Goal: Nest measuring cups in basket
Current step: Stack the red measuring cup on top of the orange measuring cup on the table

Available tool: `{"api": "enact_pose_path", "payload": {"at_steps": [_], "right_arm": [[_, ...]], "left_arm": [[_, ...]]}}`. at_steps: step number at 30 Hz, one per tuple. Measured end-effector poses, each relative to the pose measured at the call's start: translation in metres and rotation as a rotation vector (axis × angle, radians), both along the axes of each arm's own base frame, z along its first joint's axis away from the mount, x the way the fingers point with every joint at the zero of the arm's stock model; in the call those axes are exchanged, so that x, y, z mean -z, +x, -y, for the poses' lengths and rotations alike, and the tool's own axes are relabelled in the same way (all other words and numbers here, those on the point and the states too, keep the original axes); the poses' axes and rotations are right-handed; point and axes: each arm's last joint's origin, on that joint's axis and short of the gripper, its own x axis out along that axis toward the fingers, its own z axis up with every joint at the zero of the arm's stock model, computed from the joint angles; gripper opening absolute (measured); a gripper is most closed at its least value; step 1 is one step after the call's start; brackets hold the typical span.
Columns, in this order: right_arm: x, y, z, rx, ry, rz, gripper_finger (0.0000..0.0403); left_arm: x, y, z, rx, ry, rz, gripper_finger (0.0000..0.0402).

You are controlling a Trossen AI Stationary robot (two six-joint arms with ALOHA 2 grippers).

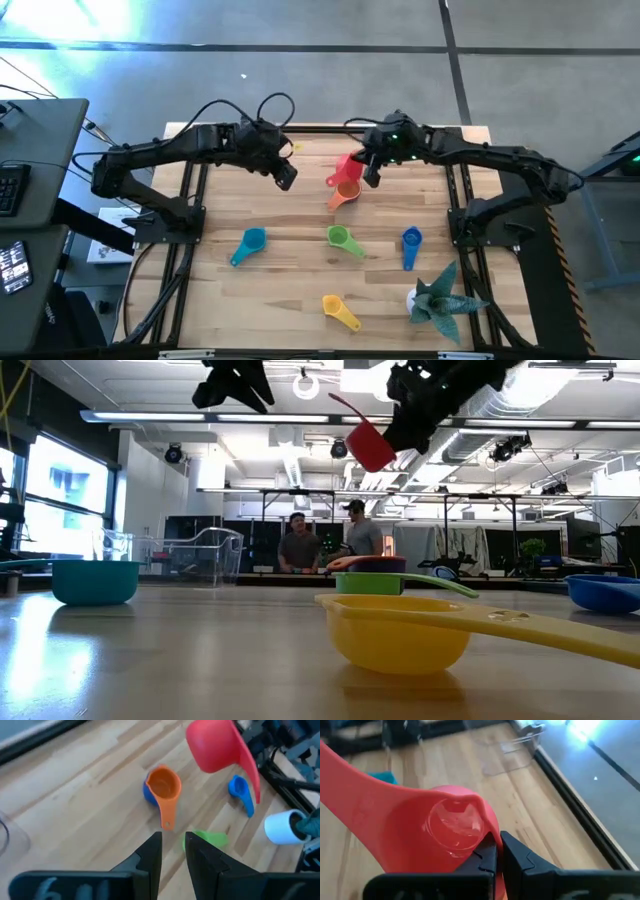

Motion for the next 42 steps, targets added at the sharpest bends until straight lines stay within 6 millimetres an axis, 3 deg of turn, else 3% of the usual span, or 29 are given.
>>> {"api": "enact_pose_path", "payload": {"at_steps": [6, 18, 26, 42], "right_arm": [[0.006, 0.028, 0.008, -0.061, 0.007, -0.176, 0.0000], [0.049, 0.060, 0.019, -0.136, 0.045, -0.443, 0.0000], [0.077, 0.067, 0.025, -0.085, 0.013, -0.576, 0.0000], [0.081, 0.070, 0.021, -0.158, -0.059, -0.608, 0.0000]], "left_arm": [[0.000, 0.002, 0.013, 0.029, 0.011, -0.003, 0.0076], [0.000, 0.004, 0.023, 0.033, 0.053, -0.007, 0.0076], [0.000, 0.004, 0.024, 0.028, 0.048, -0.005, 0.0076], [0.000, 0.004, 0.024, 0.037, 0.063, -0.009, 0.0076]]}}
